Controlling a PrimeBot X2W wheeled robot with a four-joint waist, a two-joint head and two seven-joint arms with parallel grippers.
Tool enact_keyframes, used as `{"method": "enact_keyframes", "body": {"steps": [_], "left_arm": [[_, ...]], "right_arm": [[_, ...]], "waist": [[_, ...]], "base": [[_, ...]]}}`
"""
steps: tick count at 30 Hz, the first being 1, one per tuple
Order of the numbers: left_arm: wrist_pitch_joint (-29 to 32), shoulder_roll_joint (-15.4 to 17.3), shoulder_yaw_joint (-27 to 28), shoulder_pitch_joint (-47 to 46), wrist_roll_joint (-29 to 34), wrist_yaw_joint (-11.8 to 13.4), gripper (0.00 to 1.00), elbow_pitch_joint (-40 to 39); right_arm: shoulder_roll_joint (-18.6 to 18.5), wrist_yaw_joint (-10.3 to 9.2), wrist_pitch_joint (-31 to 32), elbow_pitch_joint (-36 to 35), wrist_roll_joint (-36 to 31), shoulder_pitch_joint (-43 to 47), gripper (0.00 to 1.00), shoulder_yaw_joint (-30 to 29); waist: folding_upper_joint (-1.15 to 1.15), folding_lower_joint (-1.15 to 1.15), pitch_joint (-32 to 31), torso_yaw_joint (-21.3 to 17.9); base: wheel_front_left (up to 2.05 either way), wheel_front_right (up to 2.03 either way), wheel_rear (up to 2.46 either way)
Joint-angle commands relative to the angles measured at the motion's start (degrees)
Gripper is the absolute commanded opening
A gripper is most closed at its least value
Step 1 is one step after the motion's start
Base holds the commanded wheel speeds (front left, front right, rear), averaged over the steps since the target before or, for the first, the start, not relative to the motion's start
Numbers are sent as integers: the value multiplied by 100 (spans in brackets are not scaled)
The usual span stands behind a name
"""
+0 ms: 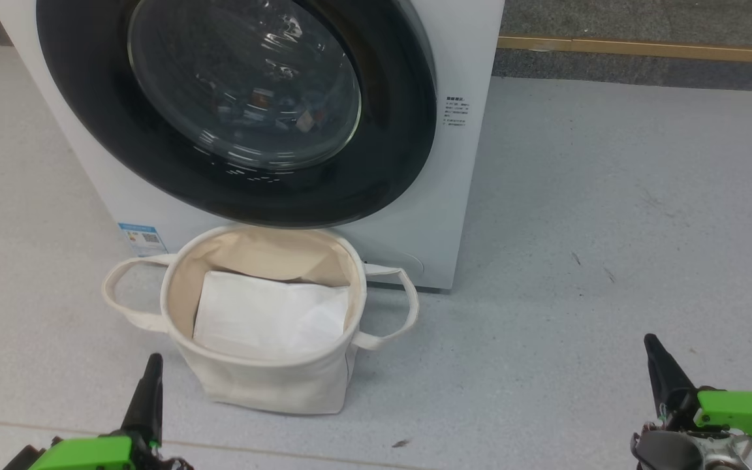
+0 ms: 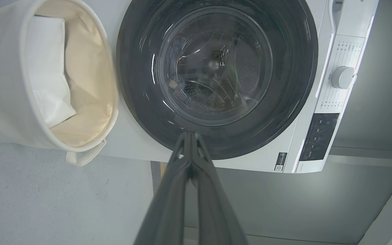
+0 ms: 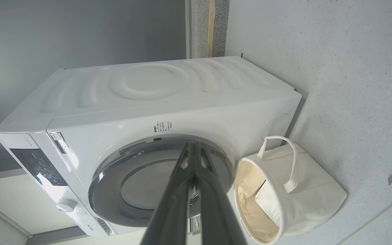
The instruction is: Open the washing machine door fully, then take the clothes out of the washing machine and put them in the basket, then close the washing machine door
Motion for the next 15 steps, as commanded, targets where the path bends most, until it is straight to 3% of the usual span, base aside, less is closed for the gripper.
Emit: {"method": "enact_keyframes", "body": {"steps": [1, 15], "left_arm": [[45, 37, 193, -147, -19, -40, 0, -216], [45, 37, 193, -147, -19, -40, 0, -216]], "right_arm": [[-29, 1, 41, -214, 7, -83, 0, 117], [-29, 1, 41, -214, 7, -83, 0, 117]], "waist": [[0, 0, 0, 0], [0, 0, 0, 0]], "base": [[0, 0, 0], [0, 0, 0]]}}
